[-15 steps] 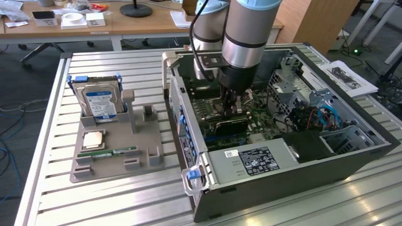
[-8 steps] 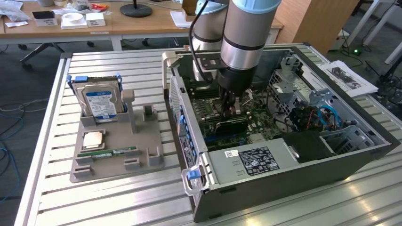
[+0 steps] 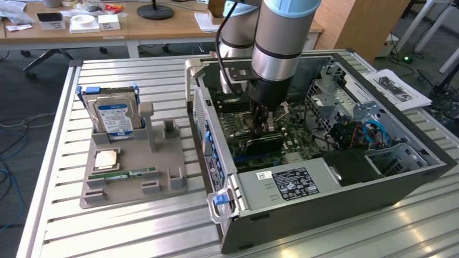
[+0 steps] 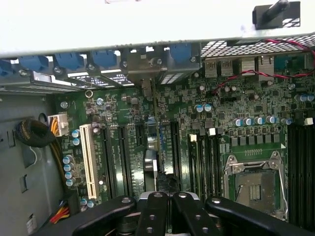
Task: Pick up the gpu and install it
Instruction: 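Press down on the gpu until it lock into place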
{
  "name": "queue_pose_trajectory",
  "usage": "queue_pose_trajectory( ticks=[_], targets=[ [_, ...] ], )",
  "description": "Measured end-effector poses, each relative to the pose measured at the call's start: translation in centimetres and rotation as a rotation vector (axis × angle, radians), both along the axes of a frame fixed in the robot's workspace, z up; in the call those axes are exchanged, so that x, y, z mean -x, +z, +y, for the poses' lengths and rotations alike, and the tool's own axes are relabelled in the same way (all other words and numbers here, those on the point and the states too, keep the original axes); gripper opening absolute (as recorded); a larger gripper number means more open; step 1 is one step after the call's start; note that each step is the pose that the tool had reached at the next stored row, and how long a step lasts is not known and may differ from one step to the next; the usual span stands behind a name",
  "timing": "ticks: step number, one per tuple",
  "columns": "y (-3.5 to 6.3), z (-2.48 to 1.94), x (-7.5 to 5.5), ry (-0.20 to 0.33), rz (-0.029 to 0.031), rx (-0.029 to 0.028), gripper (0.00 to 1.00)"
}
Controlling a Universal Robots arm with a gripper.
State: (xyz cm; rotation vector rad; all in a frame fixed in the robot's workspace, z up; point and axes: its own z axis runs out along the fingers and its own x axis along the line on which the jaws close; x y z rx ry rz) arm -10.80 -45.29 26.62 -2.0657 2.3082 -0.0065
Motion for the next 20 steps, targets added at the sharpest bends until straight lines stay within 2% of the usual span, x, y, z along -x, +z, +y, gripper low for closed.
queue_pose_trajectory(
  ticks=[20],
  targets=[
    [-0.24, 0.00, 0.10, 0.000, -0.0001, -0.0001, 0.11]
  ],
)
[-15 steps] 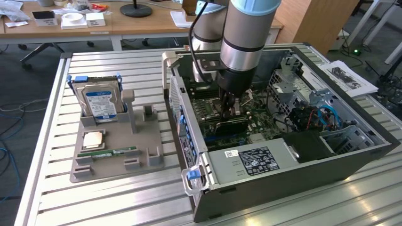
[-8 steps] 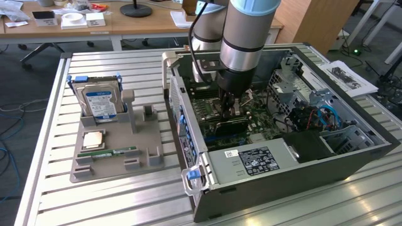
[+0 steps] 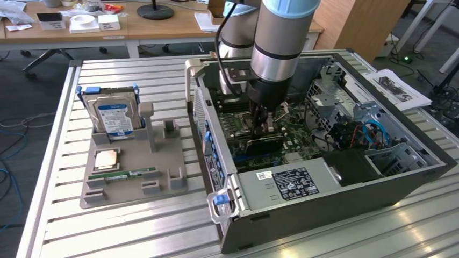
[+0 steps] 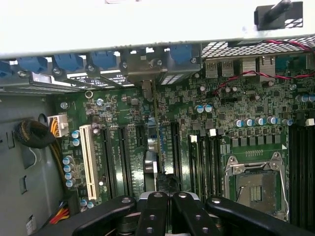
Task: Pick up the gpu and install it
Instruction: 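Press down on the gpu until it lock into place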
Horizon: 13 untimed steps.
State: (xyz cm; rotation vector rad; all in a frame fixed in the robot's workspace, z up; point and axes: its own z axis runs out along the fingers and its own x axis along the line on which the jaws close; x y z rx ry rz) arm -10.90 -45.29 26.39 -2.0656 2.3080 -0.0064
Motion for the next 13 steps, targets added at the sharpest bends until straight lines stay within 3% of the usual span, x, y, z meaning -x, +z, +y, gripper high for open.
queue_pose_trajectory(
  ticks=[13],
  targets=[
    [-0.25, -0.01, 0.63, 0.000, -0.0015, 0.0010, 0.11]
  ],
)
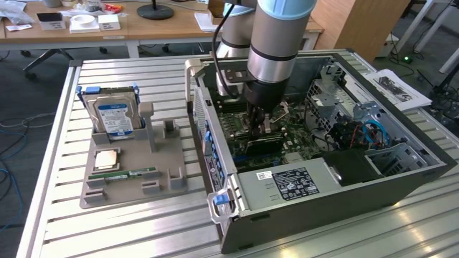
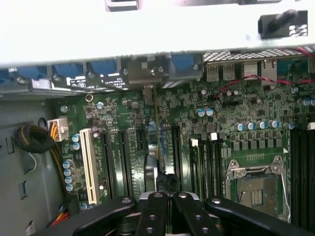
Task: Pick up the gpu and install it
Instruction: 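Press down on the gpu until it lock into place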
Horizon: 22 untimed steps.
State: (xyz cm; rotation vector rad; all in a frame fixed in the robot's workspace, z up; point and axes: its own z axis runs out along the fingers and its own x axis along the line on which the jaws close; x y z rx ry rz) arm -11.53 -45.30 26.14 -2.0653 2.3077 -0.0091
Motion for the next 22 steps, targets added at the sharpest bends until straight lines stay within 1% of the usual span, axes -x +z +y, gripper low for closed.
queue_pose_trajectory(
  ticks=[4, 14, 18, 22],
  targets=[
    [-0.06, 0.02, 0.03, 0.000, -0.0005, -0.0012, 0.11],
    [-0.15, 0.01, 0.14, 0.000, -0.0007, -0.0010, 0.11],
    [-0.15, 0.01, -0.11, 0.000, -0.0006, -0.0008, 0.11],
    [-0.16, 0.01, -0.63, 0.000, -0.0008, -0.0010, 0.11]
  ],
)
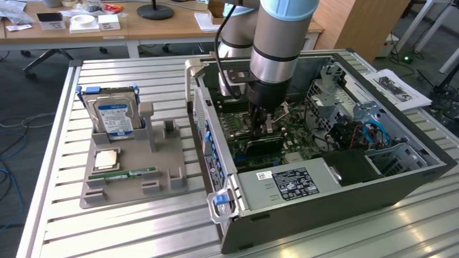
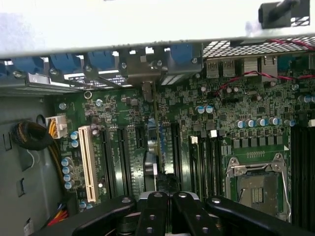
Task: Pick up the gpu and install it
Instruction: 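Press down on the gpu until it lock into place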
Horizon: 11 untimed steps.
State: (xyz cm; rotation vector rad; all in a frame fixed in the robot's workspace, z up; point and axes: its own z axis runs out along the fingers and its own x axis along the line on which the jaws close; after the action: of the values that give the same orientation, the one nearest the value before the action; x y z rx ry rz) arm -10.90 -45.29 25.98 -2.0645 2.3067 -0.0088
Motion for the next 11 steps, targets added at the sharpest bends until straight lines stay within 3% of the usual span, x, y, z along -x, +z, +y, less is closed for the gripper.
queue_pose_trajectory(
  ticks=[8, 11],
  targets=[
    [0.01, 0.00, -0.14, 0.000, 0.0000, 0.0001, 0.11],
    [0.35, 0.03, -0.17, 0.000, -0.0019, -0.0026, 0.11]
  ],
)
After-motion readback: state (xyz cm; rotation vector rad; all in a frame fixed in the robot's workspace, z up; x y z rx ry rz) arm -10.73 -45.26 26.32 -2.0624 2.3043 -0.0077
